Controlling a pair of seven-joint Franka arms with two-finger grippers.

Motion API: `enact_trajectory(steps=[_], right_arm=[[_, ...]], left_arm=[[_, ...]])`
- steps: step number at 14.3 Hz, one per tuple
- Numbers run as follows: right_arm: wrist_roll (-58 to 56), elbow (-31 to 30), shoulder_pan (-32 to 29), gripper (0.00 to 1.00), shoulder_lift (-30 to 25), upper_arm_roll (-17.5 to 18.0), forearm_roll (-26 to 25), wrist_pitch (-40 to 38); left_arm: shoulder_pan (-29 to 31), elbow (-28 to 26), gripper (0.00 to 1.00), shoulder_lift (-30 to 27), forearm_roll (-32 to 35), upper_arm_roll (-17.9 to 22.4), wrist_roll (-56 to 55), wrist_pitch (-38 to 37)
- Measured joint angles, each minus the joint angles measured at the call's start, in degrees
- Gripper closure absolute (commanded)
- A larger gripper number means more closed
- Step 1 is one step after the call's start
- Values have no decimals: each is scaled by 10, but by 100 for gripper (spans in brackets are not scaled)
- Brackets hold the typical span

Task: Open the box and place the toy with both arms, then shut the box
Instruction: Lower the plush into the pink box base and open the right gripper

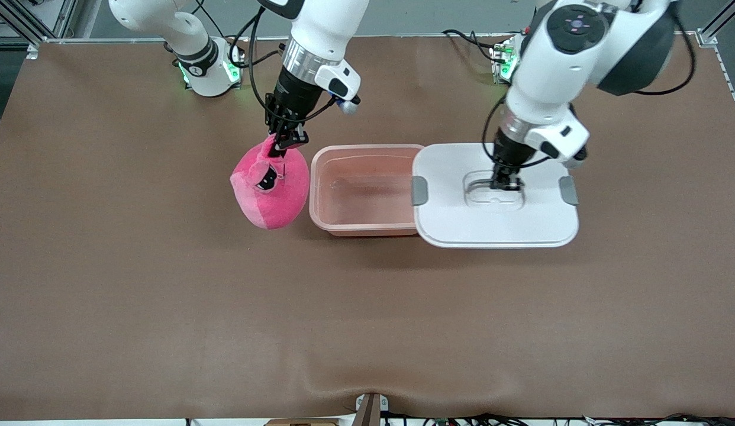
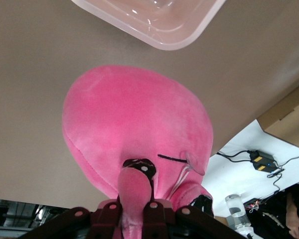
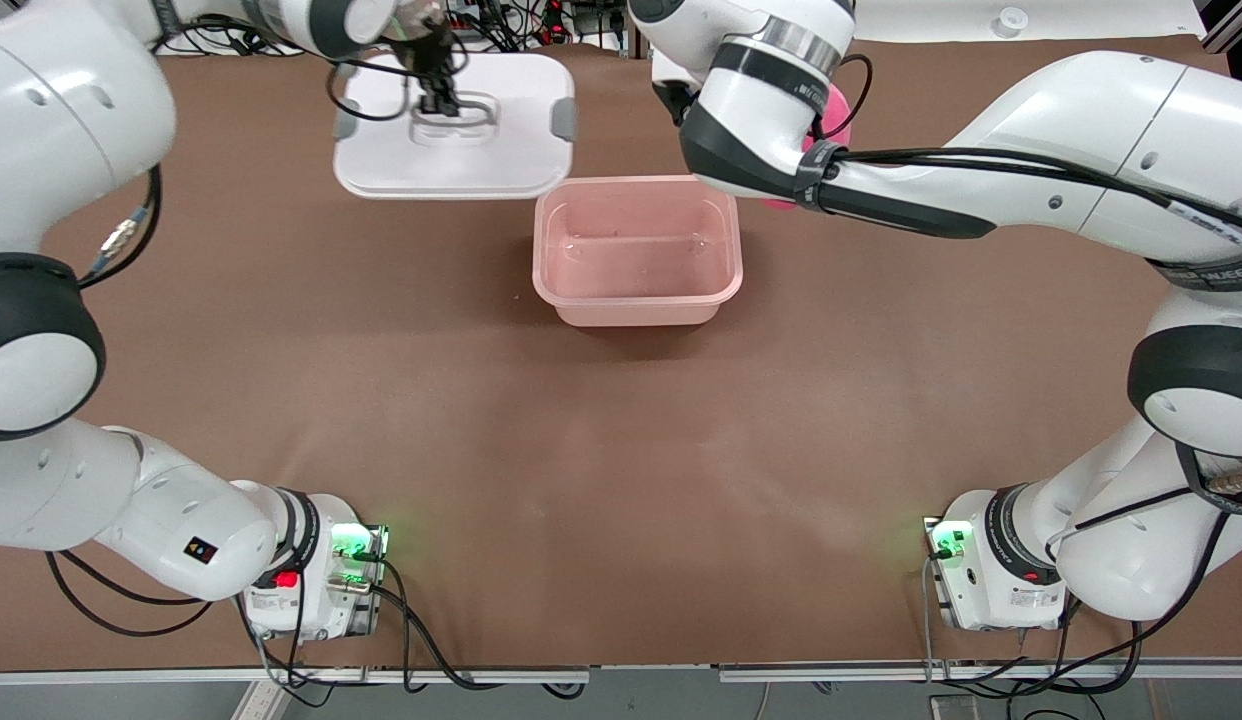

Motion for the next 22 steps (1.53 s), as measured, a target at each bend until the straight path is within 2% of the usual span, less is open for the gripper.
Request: enact_trajectory(steps=[7, 11, 16, 17, 18, 19, 22], right_arm=[[-79, 0, 27, 100, 44, 0, 0, 3], [-85, 6, 34, 100, 80, 0, 5, 6], [-85, 10, 66, 100, 92, 0, 15, 3], [-84, 10, 68, 94, 93, 0, 19, 2], [-80, 10, 69, 53, 94, 0, 23, 2], [-69, 10, 73, 1, 95, 0, 24, 2], [-38, 17, 92, 0, 96, 0, 24, -9]], left_arm=[[64, -7, 100, -11, -5, -1, 86, -13], [102, -7, 100, -14, -34, -2, 131, -16], [139, -7, 100, -14, -48, -1, 160, -22], [144, -7, 100, -14, -50, -1, 160, -22], [146, -7, 100, -14, -53, -1, 160, -22], [146, -7, 100, -14, -54, -1, 160, -22], [146, -7, 100, -14, -55, -3, 160, -22]])
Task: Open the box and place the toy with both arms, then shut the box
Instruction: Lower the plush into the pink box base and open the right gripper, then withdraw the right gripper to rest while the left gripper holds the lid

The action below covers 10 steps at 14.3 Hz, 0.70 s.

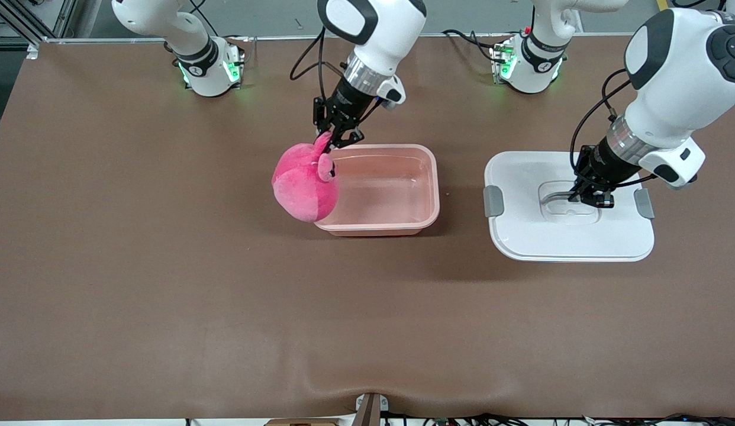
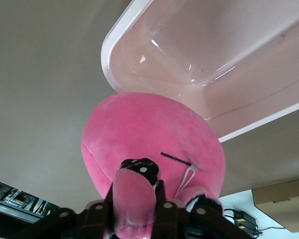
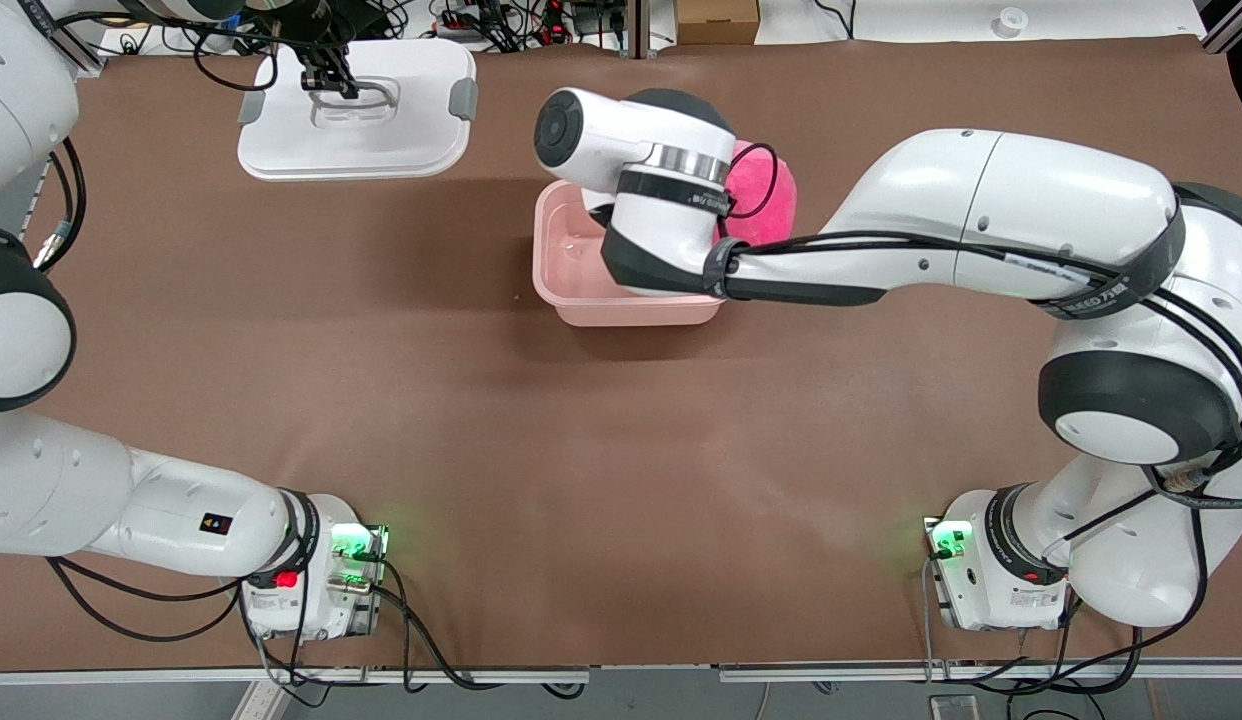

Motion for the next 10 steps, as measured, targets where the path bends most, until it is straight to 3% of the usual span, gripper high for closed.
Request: enact_trajectory(steps=[6, 10], right_arm=[[3, 54, -8, 0, -1, -13, 4, -52], [18, 67, -46, 0, -1, -17, 35, -76]], left_arm=[[0, -1, 100, 0, 0, -2, 0, -1], [-1, -1, 100, 0, 0, -3, 0, -1]])
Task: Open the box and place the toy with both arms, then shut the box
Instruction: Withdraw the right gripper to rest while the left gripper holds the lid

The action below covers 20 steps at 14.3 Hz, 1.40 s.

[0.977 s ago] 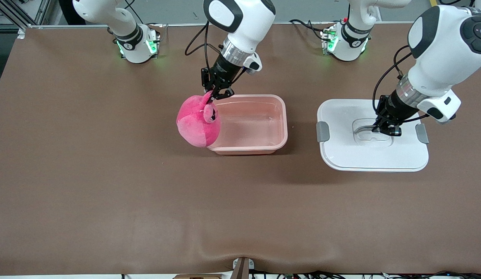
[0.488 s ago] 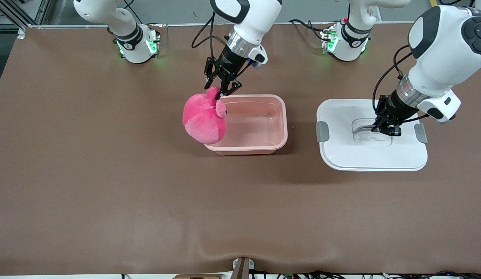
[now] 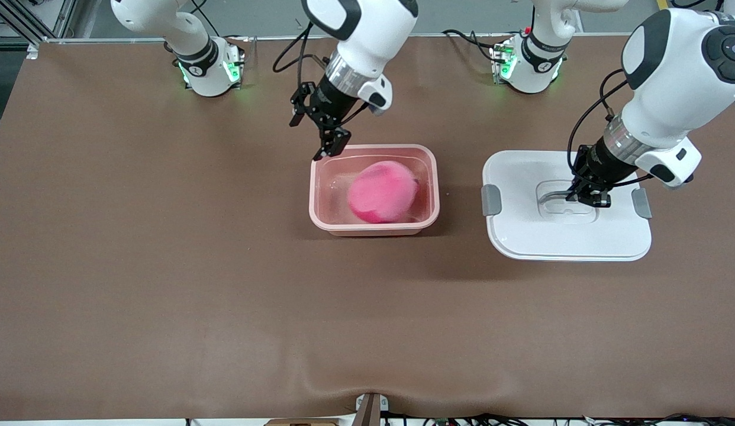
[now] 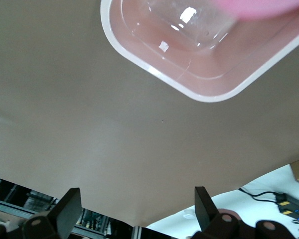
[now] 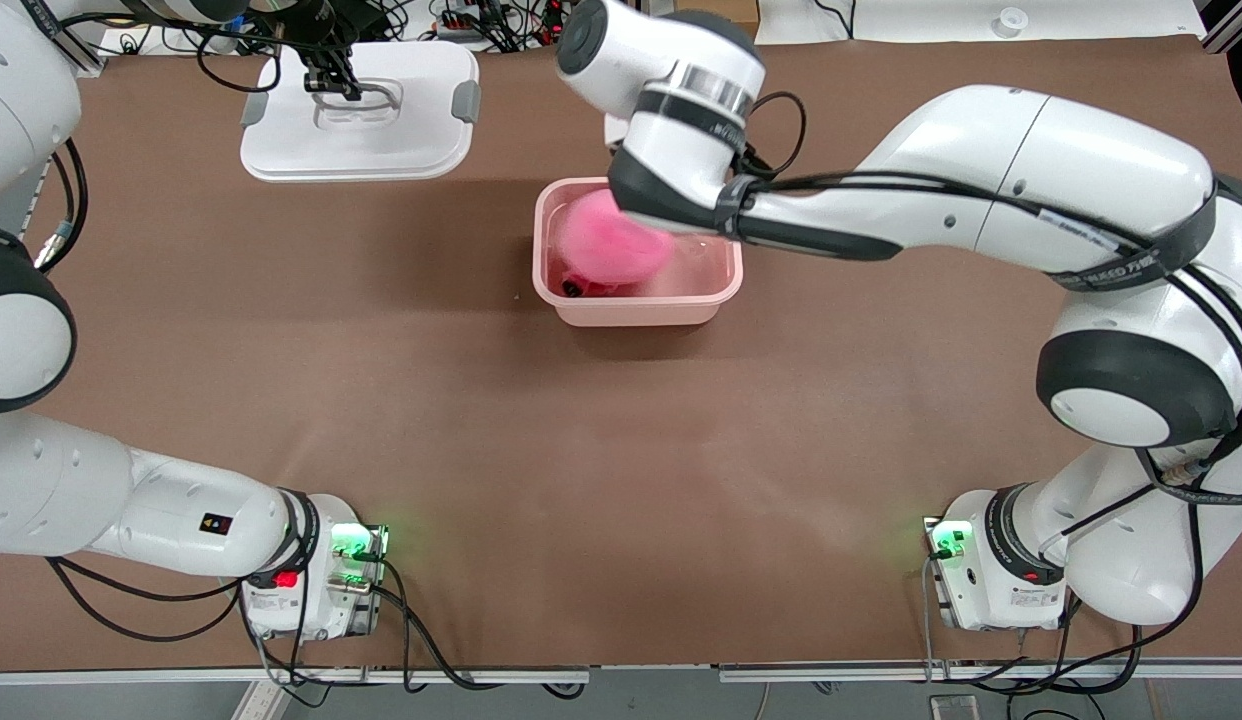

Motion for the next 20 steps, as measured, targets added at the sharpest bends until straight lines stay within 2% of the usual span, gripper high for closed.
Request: enact_trajectory(steps=[4, 14, 20], right_arm=[[59, 6, -52, 0, -6, -1, 26, -13], [74, 16, -197, 0, -14, -4, 103, -14], [157, 23, -270, 0, -34, -4, 158, -13]], left_arm=[[-1, -1, 100, 0, 0, -1, 0, 0], [-2, -1, 100, 0, 0, -3, 0, 0], [-3, -2, 100, 0, 0, -6, 0, -1]])
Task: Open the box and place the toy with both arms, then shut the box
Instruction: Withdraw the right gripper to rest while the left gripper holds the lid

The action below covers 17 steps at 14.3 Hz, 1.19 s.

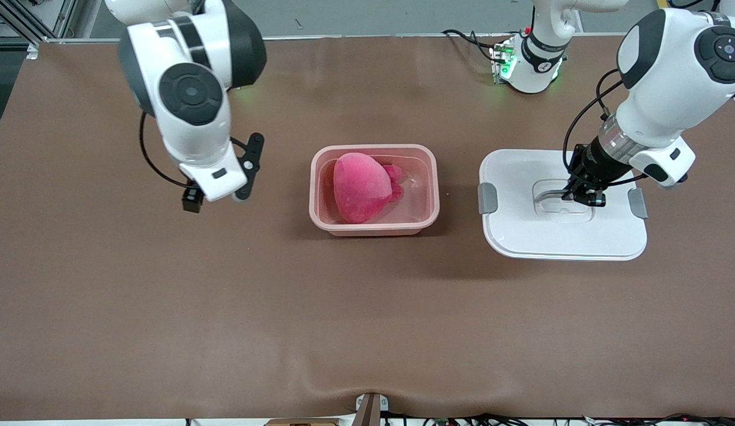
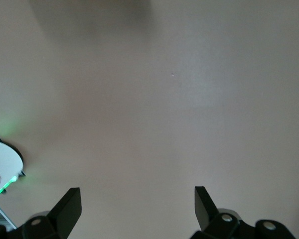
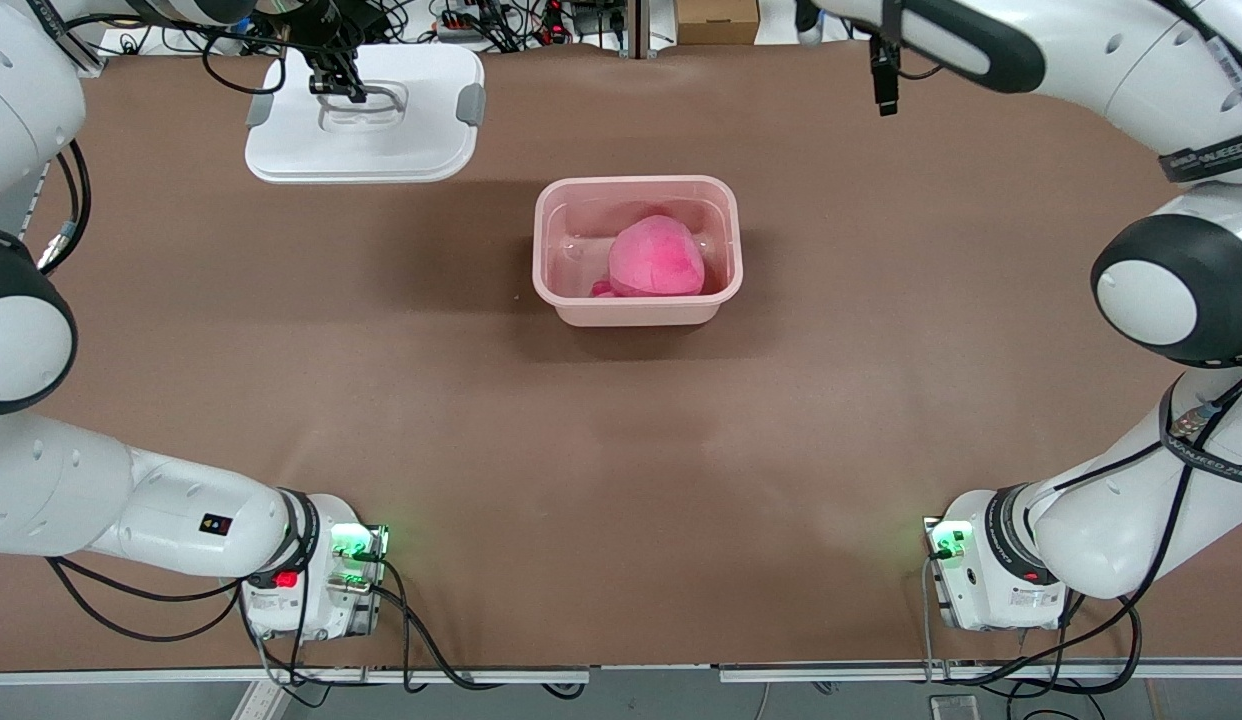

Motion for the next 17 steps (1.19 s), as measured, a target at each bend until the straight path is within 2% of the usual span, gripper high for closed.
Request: enact_trajectory(steps=[7, 10, 13, 17], right_arm=[[56, 0, -78, 0, -13, 0, 34, 11], [60, 0, -135, 0, -16, -1, 65, 12], [60, 1, -187, 0, -21, -1, 71, 14], [61, 1, -237, 0, -27, -1, 73, 24]], left_arm=[[-2, -2, 100, 6, -17, -31, -3, 0], [-2, -2, 100, 17, -24, -39, -7, 2], [-3, -2, 100, 29, -25, -72, -60, 20], [-8, 17, 100, 60, -25, -137, -168, 39]])
